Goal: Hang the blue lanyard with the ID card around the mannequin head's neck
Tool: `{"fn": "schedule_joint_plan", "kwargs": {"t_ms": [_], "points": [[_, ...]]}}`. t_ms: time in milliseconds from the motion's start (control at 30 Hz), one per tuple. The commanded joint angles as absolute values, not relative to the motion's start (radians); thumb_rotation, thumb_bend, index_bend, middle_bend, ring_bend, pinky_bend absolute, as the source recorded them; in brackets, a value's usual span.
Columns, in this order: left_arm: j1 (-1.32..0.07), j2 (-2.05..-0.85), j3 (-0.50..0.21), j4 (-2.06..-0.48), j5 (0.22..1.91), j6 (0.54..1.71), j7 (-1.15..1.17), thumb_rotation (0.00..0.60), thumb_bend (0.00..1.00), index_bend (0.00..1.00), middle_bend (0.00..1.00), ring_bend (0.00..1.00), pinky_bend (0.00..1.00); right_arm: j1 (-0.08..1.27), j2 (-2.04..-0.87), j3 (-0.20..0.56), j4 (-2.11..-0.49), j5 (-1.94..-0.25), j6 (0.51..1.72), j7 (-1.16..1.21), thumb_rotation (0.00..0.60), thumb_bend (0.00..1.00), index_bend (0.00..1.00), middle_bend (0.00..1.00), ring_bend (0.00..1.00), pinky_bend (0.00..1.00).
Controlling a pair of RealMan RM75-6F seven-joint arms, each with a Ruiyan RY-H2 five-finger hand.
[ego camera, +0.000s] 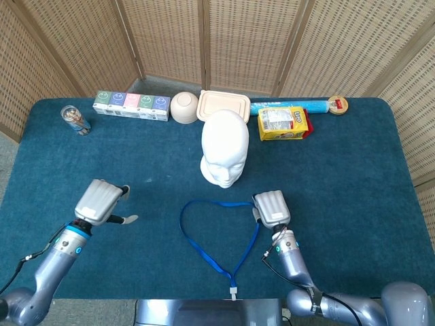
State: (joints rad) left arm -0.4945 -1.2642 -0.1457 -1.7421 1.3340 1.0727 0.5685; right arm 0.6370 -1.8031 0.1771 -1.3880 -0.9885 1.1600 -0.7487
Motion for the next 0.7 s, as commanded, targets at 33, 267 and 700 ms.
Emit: {"fn": "schedule_joint_plan", "kwargs": {"t_ms": [33, 267, 700], "points": [[-0.524, -1.291, -0.153, -1.727, 1.311, 1.051, 0.605, 0.273, 0.11, 0.53, 0.86, 0.91, 0.84, 0.635, -1.804, 0.176, -1.385, -0.986, 1.16, -0.748, 0.6, 0.54, 0.66, 0.88, 1.0, 1.0], [-0.582, -1.358, -0.152, -1.708, 1.226, 1.013, 0.722, 0.272, 0.11, 0.53, 0.98, 1.0, 0.97, 0.633, -1.815, 0.171, -1.364, -0.981, 1.152, -0.74, 0.6, 0.54, 0.66, 0.88, 1.0, 1.0], [-0.641, -1.436, -0.135, -1.713, 1.059, 1.003, 0.799, 0.273, 0.17, 0.53, 1.0, 1.0, 1.0, 0.633, -1.822, 0.178, -1.363, -0.983, 1.151, -0.731, 0.6, 0.55, 0.67, 0.89, 1.0, 1.0]]}}
